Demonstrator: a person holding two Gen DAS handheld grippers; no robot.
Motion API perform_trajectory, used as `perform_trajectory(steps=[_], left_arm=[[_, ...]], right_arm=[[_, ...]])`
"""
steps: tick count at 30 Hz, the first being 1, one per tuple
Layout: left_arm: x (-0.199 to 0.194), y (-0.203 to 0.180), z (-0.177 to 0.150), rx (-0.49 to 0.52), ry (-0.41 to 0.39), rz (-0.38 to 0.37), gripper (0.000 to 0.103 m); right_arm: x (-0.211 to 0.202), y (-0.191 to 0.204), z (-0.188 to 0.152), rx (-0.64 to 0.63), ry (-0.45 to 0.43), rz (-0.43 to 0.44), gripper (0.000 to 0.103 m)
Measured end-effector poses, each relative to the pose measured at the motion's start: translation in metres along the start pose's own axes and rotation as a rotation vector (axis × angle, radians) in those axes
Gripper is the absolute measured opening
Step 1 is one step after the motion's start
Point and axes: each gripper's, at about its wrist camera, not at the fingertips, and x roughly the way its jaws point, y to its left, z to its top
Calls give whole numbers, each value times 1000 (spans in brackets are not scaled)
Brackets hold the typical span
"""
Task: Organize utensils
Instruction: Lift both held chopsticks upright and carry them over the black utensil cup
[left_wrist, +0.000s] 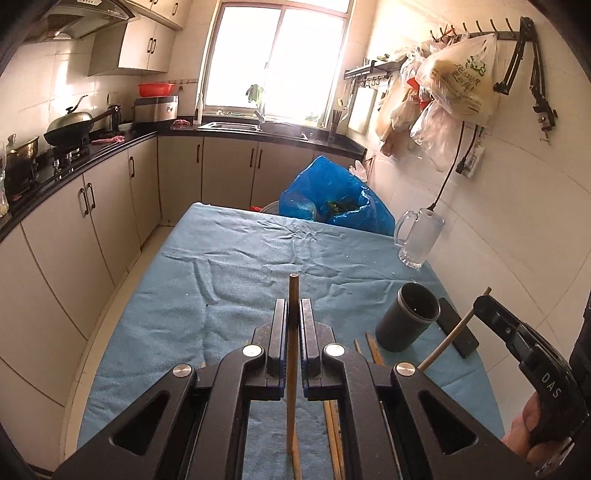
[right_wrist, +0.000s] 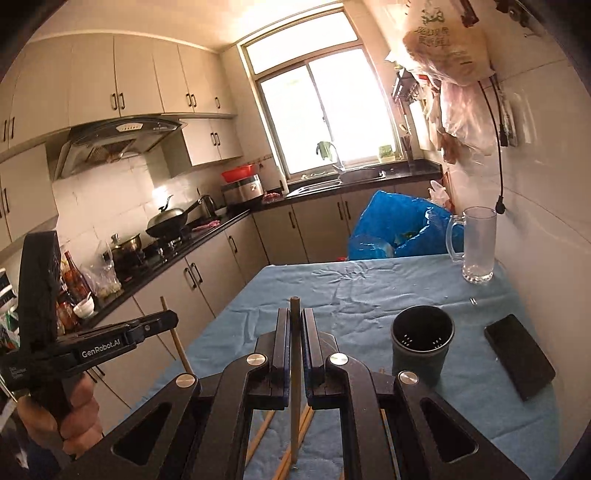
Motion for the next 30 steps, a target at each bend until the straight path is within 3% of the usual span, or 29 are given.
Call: perform_trajectory(steps=[19,30], left_arm=[[-13,-24,15,19,-13,-51,5],[-18,-65,44,84,-5,-106,5]], right_arm=[[-46,-32,25,64,-104,-31,6],[-67,-45,48,49,-159,-47,6]])
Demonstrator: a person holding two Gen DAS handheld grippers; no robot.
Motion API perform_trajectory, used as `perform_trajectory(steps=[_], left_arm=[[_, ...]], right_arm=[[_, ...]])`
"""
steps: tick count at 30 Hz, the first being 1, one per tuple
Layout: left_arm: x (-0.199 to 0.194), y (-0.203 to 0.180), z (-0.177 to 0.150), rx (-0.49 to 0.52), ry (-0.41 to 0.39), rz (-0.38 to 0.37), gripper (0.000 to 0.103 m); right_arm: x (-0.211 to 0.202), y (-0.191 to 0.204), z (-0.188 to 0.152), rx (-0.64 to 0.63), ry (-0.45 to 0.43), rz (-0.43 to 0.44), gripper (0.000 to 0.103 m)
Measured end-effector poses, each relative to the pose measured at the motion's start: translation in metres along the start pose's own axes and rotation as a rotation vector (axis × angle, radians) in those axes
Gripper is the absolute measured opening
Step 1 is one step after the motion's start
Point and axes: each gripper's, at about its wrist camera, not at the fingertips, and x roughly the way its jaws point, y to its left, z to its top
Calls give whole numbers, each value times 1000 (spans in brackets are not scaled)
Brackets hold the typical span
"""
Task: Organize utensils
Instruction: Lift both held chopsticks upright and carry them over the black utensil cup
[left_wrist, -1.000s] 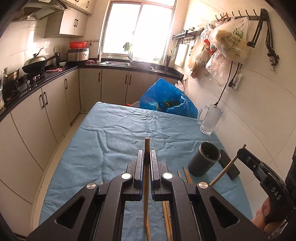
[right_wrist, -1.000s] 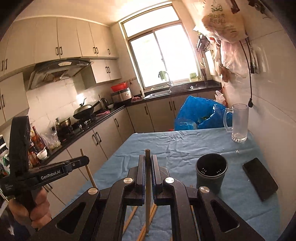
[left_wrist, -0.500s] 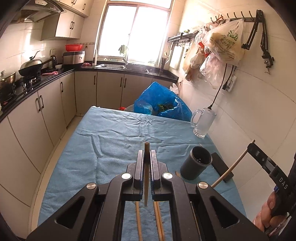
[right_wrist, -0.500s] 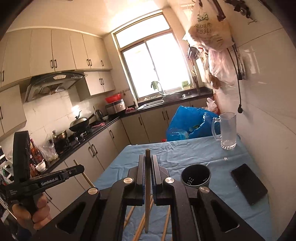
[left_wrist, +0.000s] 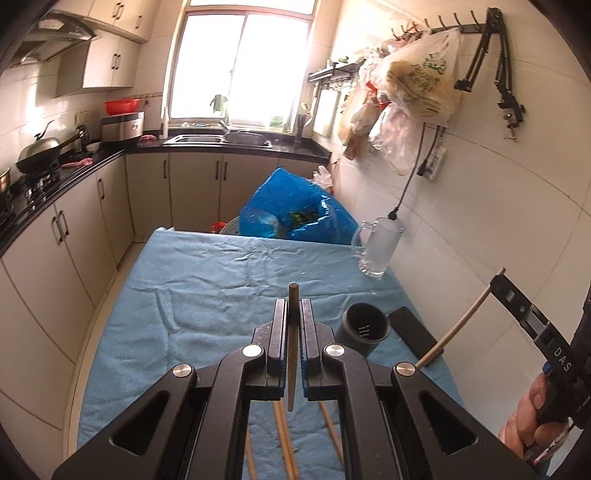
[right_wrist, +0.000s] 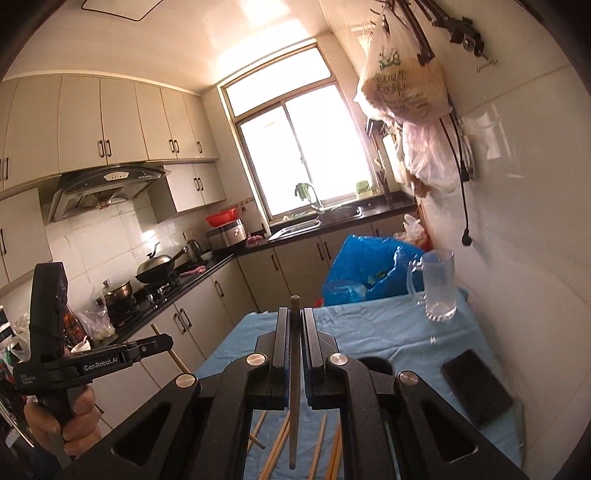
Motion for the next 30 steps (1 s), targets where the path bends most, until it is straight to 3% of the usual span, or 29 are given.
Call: perform_trajectory(steps=[9,16,21,30], left_arm=[[5,-37,54,33,-37,-63,5],[30,-59,93,-2,-54,-126,5],[69,-67,96,-38,-24,-145,5],[129,-60,66,-69,111,-118,5]], right_arm=[[0,-12,47,-44,-71,-62,6],[27,-28,78,-49,-93,-135,6],[66,-51,78,-37,-39,-203,6],[118,-85,42,-7,132,-214,7]])
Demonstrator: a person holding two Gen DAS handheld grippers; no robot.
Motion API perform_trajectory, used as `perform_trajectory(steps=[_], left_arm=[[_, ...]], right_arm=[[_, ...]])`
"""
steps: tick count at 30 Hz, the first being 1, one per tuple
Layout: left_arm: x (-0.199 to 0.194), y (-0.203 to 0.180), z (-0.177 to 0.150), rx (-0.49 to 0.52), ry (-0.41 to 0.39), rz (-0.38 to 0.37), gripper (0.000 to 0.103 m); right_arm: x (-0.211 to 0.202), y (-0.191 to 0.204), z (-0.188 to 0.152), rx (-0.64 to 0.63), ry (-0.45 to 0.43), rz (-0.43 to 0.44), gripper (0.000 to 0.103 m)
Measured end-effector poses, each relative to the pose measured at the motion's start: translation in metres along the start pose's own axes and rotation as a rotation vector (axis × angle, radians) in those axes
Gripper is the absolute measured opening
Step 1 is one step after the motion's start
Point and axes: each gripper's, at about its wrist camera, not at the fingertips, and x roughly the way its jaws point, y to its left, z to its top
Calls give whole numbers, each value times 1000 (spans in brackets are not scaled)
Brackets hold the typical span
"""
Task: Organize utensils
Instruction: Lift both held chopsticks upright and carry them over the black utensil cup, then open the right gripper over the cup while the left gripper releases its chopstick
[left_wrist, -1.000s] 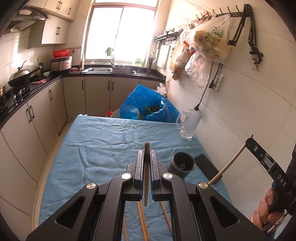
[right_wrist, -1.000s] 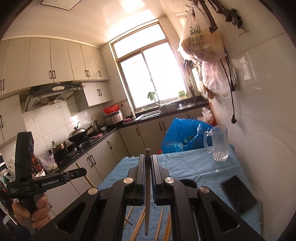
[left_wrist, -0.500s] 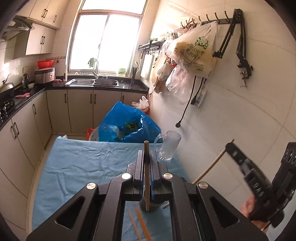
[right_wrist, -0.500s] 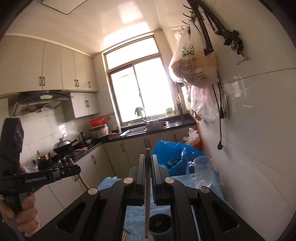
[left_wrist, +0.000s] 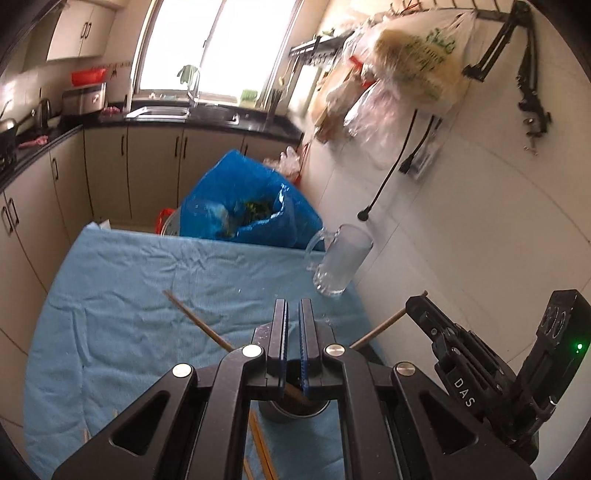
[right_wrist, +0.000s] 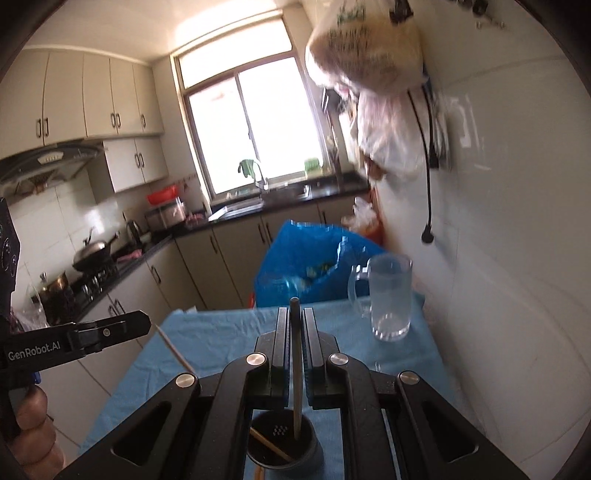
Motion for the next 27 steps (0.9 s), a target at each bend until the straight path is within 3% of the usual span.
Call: perform_trajectory(steps=[3,8,19,27], left_arm=[[1,3,-4,4,4,11,5],[-6,6,-8,0,1,7,5],[-34,31,-26,-21,-14,18,6],[-54,70,-52,-60,-15,47,7]], right_arm=[[3,-4,-4,1,18,12,10],[-8,-7,-4,18,-6,29,40],[-40,-4,-10,46,-23,76,40],[-90,9,-31,46,-71,149,40]])
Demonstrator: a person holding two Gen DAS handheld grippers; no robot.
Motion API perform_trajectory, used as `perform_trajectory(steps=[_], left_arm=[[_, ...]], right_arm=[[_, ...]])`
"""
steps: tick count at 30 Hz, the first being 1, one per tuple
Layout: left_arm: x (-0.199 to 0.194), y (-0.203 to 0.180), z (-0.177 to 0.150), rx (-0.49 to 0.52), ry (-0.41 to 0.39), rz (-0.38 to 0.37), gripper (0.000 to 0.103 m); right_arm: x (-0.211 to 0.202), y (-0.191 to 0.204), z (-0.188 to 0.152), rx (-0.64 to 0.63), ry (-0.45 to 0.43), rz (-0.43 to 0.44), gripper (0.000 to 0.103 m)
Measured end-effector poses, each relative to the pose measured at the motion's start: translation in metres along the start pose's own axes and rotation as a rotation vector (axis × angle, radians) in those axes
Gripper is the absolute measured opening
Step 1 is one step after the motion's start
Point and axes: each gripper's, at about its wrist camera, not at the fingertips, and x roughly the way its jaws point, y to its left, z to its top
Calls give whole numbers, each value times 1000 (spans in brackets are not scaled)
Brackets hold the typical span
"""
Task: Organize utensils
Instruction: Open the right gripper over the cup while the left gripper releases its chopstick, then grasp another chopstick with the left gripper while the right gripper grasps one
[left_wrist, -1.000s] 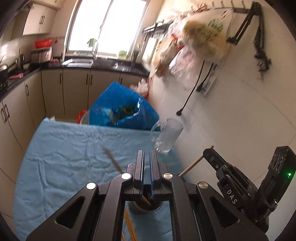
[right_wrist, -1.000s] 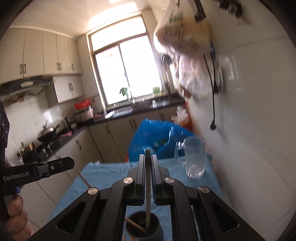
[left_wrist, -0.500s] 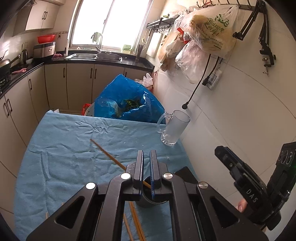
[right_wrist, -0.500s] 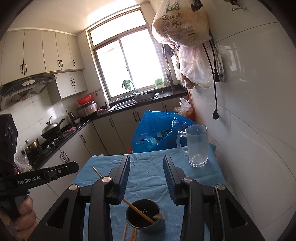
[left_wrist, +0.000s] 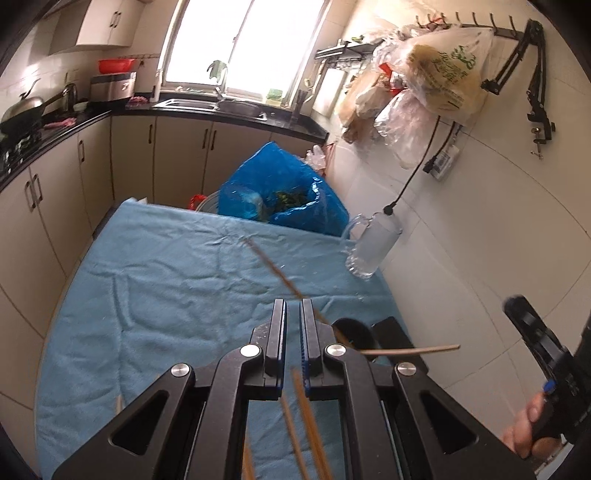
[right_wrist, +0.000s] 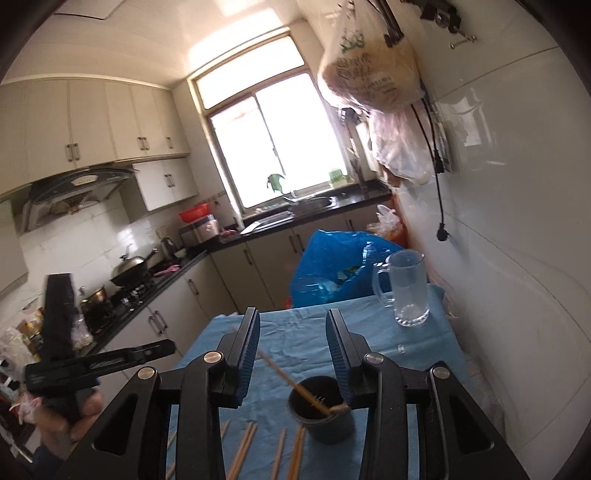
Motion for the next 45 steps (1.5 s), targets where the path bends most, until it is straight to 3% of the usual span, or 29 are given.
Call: perform_trajectory(steps=[4,8,12,17,22,33,38,45], left_arm=[[3,34,-25,-38,41,38,10],[25,70,-56,-99,135,75,10],[51,96,-87,-147,238,111,10],[82,115,-112,-159,328,150,10],[109,121,-113,-170,377,152,10],[151,106,-101,-124,414,211,10],[151,103,-103,-94,404,242,5],[130,116,-115,-133,424,196,5]], right_arm=[[-14,15,-32,-16,48,87,40],[3,32,-80,-50,173,132,40],[37,34,-121,-26,320,111,40],[66,14,-143,64,427,41,36],[74,-2,-151,107,464,6,36],[73,2,-155,91,487,-2,36],[80,7,-155,70,499,-17,36],[115,25,-154,8,575,-61,36]])
